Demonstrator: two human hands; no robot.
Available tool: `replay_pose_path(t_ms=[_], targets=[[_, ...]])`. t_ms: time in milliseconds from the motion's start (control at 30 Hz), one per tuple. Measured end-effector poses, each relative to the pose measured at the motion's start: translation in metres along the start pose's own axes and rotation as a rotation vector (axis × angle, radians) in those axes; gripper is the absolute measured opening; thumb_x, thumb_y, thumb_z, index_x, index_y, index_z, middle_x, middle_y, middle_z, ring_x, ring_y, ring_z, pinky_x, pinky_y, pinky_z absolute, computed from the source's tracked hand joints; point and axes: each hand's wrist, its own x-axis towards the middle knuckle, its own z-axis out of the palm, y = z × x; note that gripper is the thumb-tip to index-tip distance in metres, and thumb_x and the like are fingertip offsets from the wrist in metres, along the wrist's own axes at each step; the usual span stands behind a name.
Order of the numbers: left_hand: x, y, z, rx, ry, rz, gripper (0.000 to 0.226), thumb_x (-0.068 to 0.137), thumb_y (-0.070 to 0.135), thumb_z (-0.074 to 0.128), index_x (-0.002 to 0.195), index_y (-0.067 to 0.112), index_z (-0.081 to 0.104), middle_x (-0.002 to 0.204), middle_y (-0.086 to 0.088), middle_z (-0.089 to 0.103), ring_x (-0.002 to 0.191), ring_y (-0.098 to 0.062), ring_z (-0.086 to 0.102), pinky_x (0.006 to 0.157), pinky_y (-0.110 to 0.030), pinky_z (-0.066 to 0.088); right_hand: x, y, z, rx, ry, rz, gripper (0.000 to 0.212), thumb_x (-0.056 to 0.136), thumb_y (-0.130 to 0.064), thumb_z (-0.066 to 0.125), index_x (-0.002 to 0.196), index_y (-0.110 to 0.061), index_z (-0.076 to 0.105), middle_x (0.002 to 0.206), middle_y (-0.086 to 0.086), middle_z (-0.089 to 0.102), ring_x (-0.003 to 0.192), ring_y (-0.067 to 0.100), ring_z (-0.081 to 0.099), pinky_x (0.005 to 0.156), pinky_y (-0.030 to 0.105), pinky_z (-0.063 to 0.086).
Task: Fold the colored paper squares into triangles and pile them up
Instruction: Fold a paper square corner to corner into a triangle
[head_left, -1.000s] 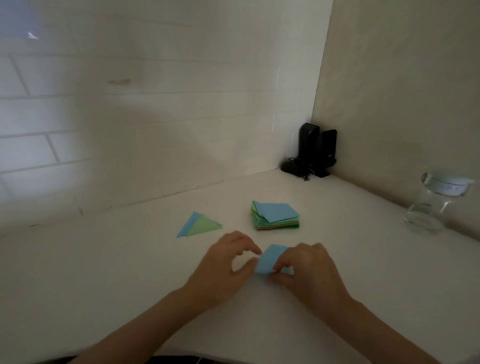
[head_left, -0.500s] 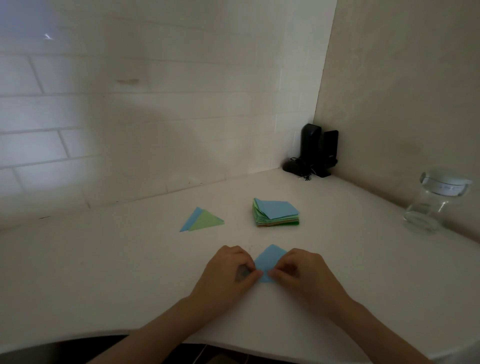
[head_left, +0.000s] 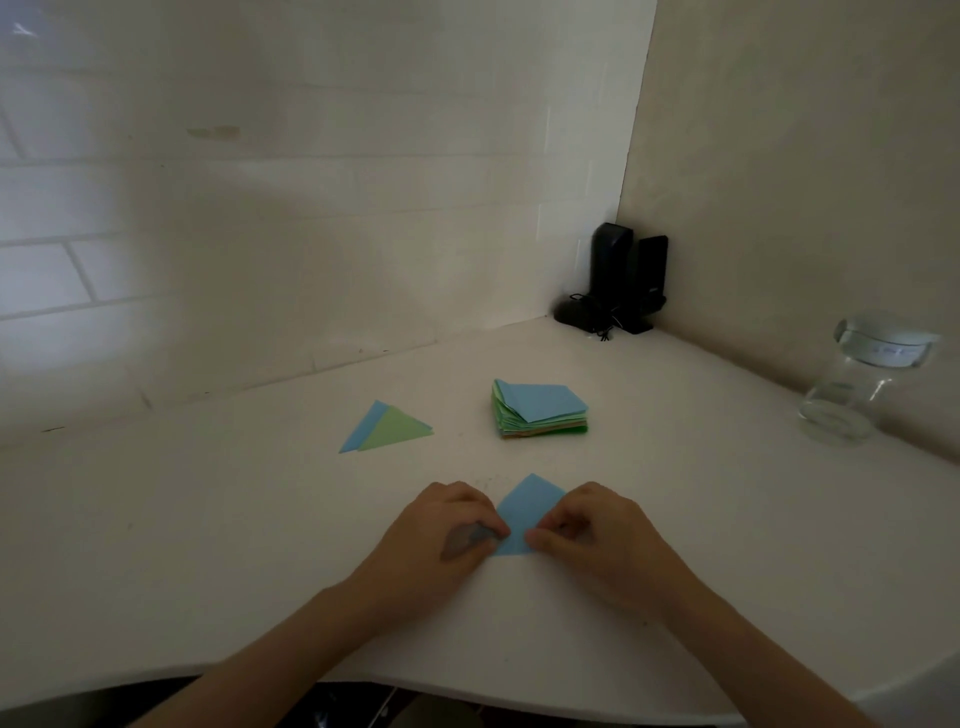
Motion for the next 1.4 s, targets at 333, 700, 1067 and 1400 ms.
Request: replay_pose_path(t_ms=[333, 700, 1067, 1400], targets=[[-0.003, 0.008, -0.009, 0.057, -0.151, 0.052, 0.050, 0.078, 0.044, 0.052, 0.127, 0.036, 0.045, 0.116, 0.019, 0.050, 0.109, 0.000, 0.042, 0.095, -0.017, 0.033, 0.006, -0.014, 0.011, -0.244, -0.122, 0.051, 0.018, 0.094, -0.043, 0.048, 0.079, -0.031, 0.049, 0.103, -0.007, 0.044, 0.091, 0.007, 0.043, 0.086, 0.029, 0.032], [0.013, 0.009, 0.004, 0.136, -0.019, 0.115, 0.011, 0.087, 0.024, 0.056, 0.093, 0.024, 0.066, 0.092, 0.013, 0.062, 0.085, 0.001, 0.048, 0.076, -0.008, 0.034, -0.001, -0.002, -0.006, -0.107, -0.025, -0.084, 0.008, 0.082, -0.031, 0.068, 0.077, -0.028, 0.063, 0.088, -0.007, 0.053, 0.071, 0.001, 0.048, 0.064, 0.006, 0.035], [0.029, 0.023, 0.013, -0.091, 0.099, -0.193, 0.024, 0.079, 0.026, 0.073, 0.100, 0.024, 0.061, 0.075, 0.010, 0.061, 0.062, 0.003, 0.052, 0.061, -0.007, 0.036, -0.011, 0.010, 0.009, -0.222, 0.232, -0.002, 0.022, 0.081, -0.049, 0.062, 0.081, -0.029, 0.070, 0.094, -0.014, 0.050, 0.095, 0.009, 0.047, 0.082, 0.029, 0.039], [0.033, 0.017, 0.015, -0.078, 0.105, -0.224, 0.033, 0.072, 0.027, 0.079, 0.095, 0.032, 0.056, 0.085, 0.009, 0.055, 0.072, -0.005, 0.050, 0.064, -0.010, 0.038, -0.009, 0.013, 0.005, -0.198, 0.153, 0.083, 0.038, 0.075, -0.050, 0.067, 0.102, -0.033, 0.047, 0.107, -0.011, 0.039, 0.098, 0.009, 0.037, 0.079, 0.025, 0.032]])
